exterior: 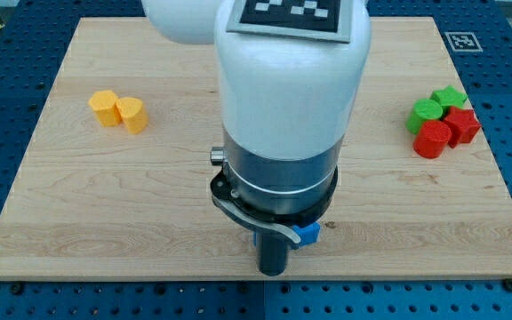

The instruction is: Slide the blue cube to the top right

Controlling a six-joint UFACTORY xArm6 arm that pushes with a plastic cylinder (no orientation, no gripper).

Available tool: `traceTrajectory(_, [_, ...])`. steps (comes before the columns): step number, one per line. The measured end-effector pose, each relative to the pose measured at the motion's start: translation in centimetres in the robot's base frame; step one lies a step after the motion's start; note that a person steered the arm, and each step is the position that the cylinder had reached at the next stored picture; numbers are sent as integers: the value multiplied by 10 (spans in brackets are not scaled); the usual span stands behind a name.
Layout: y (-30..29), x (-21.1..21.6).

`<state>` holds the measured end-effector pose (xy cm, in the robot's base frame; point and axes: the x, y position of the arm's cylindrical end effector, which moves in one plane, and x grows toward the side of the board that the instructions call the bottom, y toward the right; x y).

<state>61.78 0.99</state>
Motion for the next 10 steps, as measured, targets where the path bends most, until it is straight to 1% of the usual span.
traceTrajectory(1, [-13,-1])
traceTrajectory(2, [-13,-2])
traceTrajectory(4, [-1,-33])
traceTrajectory(7, [29,-91])
traceTrajectory(10, [46,-165])
